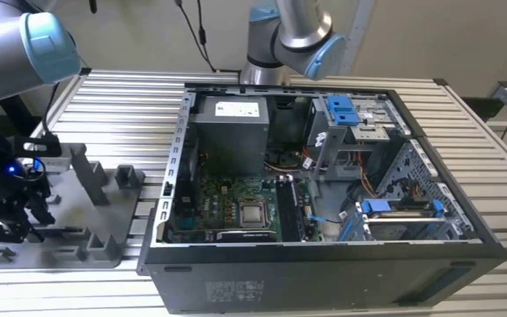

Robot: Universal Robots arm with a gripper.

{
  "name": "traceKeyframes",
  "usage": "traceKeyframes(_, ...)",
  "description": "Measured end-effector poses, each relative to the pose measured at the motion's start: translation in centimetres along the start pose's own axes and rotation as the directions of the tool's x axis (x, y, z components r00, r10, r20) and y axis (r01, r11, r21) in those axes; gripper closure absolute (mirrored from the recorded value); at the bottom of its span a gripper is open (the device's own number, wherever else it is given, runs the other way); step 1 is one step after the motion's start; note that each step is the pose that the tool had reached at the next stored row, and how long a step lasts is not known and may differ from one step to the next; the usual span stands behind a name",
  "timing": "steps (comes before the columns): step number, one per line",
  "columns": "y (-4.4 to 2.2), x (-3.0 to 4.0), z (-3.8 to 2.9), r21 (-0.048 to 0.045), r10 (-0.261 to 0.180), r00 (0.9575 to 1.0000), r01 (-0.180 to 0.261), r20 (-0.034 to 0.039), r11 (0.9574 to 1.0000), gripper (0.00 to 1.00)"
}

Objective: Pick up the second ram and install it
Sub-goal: 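Pick up the second ram and move it above second insertion slot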

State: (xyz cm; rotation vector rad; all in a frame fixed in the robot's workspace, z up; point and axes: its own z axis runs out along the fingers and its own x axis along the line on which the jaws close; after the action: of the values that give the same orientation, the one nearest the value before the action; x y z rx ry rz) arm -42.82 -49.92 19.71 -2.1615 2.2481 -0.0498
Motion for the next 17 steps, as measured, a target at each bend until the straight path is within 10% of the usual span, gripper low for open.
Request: traceKeyframes(17, 0.03, -0.36, 0.02, 0.0001, -0.001, 1.0, 0.001, 0.0, 1.0, 0.73)
